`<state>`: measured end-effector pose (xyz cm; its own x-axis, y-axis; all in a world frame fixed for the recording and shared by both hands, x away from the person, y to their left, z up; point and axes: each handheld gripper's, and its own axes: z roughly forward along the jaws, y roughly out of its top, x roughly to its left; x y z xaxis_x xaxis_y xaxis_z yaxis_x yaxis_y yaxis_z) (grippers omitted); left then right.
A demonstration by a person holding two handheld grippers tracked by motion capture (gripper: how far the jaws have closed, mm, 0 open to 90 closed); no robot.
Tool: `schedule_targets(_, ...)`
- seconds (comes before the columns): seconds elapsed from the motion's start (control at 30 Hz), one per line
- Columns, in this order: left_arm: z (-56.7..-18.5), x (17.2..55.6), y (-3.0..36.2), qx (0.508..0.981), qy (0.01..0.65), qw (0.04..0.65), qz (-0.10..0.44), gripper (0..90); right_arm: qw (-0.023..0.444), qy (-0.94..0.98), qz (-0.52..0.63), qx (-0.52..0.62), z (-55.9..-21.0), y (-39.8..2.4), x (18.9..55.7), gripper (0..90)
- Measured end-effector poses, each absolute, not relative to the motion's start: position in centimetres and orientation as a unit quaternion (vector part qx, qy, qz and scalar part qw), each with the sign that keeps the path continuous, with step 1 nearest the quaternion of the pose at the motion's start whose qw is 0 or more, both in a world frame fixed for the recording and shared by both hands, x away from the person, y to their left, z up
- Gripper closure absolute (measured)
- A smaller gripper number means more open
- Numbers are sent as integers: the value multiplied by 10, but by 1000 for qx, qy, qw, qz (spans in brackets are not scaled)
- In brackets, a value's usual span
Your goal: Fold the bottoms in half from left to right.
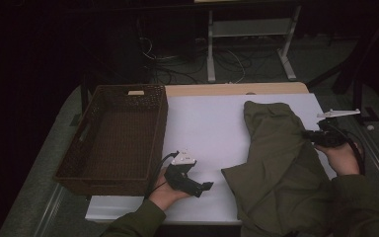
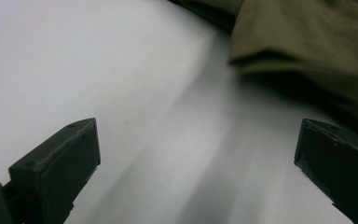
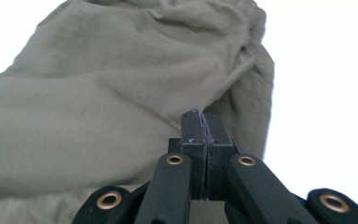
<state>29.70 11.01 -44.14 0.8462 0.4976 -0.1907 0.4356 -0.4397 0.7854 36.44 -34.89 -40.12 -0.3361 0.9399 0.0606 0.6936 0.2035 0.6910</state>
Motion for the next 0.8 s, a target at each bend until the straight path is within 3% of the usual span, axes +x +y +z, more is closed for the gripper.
schedule_targets(0.63, -443, 297, 109, 851, 271, 448, 30, 0, 161, 755, 272, 574, -436, -370, 374, 863)
schedule_targets(0.8, -443, 297, 108, 852, 269, 448, 27, 0, 157, 749, 281, 579, -437, -374, 372, 642)
